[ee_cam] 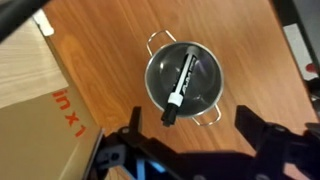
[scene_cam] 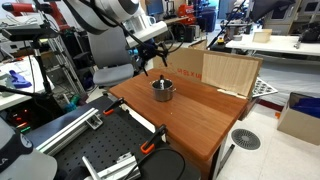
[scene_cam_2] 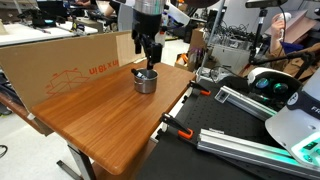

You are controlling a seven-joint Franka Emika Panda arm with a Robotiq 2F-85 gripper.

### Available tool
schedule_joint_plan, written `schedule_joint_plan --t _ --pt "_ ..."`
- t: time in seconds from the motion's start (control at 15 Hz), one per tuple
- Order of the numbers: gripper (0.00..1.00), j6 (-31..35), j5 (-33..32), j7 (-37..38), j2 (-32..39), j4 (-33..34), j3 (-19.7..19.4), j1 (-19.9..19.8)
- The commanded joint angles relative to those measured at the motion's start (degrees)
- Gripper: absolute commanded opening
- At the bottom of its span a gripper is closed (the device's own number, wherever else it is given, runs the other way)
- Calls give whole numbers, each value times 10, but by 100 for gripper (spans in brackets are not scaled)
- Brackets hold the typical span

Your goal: Take the marker out of the pot and put it on the table

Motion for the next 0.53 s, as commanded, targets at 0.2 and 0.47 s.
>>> schedule_joint_plan --t 0.2,0.47 --pt "100 84 114 -117 46 4 16 -38" --pt "100 62 219 -214 62 21 52 -73"
